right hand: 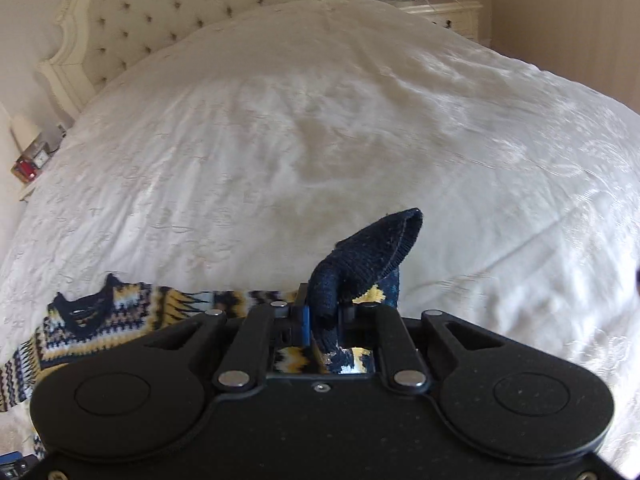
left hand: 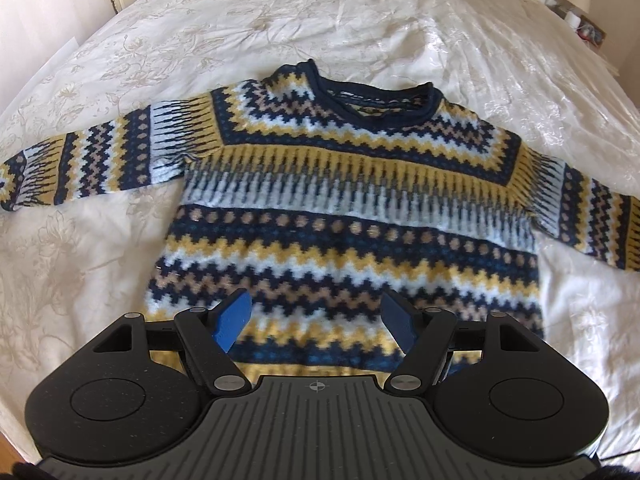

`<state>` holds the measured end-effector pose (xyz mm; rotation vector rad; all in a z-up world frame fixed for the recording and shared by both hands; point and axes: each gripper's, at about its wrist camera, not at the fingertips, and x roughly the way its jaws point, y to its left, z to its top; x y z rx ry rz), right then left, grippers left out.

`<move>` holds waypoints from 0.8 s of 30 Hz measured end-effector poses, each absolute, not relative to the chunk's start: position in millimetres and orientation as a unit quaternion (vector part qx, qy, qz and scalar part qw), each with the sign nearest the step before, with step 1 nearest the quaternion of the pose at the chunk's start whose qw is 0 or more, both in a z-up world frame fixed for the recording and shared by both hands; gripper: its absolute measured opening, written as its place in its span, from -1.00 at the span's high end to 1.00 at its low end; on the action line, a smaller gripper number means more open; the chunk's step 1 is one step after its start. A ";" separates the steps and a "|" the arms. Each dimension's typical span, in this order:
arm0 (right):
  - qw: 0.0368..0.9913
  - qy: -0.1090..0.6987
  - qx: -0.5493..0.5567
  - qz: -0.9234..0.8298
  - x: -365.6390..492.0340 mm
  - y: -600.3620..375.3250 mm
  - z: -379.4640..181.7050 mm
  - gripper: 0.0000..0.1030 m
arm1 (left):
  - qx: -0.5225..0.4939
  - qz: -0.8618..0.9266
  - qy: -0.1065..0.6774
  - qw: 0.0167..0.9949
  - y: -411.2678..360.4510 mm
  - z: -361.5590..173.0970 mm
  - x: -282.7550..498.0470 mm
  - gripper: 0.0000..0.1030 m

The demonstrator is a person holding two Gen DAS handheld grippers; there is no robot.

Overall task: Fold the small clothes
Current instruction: 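Grasp the navy sleeve cuff with the right gripper, then carry the held sleeve across the sweater body with the right gripper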

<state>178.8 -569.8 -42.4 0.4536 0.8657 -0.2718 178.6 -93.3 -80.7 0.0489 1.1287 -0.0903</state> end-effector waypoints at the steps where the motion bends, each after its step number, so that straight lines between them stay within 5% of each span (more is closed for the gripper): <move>1: 0.878 0.411 0.217 -0.118 186.2 -553.3 -34.6 0.63 | 0.025 -0.044 0.534 0.844 -84.4 -81.5 179.9 -0.36; 10: 0.893 0.395 0.216 0.018 270.1 -379.1 -2.7 0.63 | 0.030 -0.029 0.540 0.841 4.3 -90.2 193.5 -0.36; 24: 0.858 0.477 0.140 0.126 351.9 -159.2 -81.6 0.62 | 0.010 0.004 0.558 0.830 110.5 -111.7 213.8 -0.36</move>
